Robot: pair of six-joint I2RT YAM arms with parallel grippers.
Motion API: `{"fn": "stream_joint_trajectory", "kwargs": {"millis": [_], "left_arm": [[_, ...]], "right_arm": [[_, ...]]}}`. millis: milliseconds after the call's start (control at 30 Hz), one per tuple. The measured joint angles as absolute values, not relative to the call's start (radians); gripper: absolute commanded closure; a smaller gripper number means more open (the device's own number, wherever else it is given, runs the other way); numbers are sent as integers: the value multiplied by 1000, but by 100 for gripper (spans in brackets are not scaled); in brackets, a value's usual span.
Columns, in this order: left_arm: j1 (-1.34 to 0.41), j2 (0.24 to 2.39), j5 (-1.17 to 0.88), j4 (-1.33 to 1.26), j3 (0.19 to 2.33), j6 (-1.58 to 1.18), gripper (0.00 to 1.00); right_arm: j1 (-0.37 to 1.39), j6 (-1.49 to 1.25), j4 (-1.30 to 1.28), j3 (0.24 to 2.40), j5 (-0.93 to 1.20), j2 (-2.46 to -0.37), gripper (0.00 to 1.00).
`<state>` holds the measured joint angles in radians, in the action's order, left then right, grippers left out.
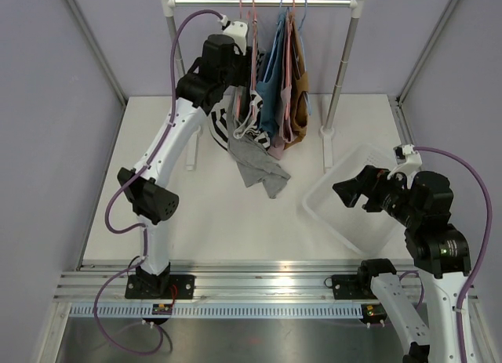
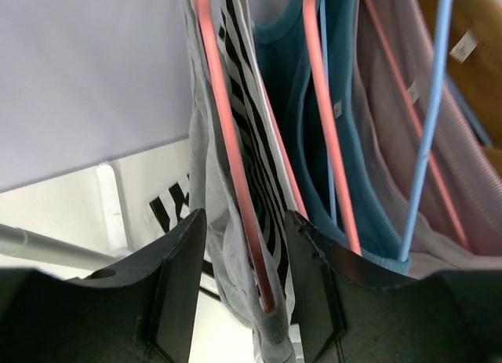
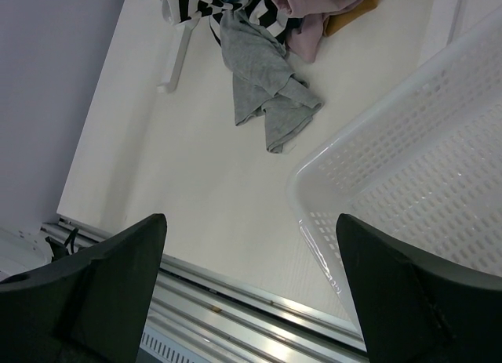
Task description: Remove the tank top from the hanger
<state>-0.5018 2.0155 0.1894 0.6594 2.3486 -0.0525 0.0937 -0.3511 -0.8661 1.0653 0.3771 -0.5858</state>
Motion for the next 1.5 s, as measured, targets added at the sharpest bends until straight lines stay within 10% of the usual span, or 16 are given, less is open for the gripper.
{"fn": "stream_joint_trajectory", "kwargs": {"millis": [333,633,1500], "left_arm": [[-490,2045,195,617,2410,-49,62],[-477,2085,200,620,2412,-55,100],[-469,1786,331,750,2370,-64,100]], "right_arm": [[94,-348,-865,1046,397,-599,4],[94,-348,-865,1045,410,-599,5],[94,-309,-854,1093,408,-651,0]]}}
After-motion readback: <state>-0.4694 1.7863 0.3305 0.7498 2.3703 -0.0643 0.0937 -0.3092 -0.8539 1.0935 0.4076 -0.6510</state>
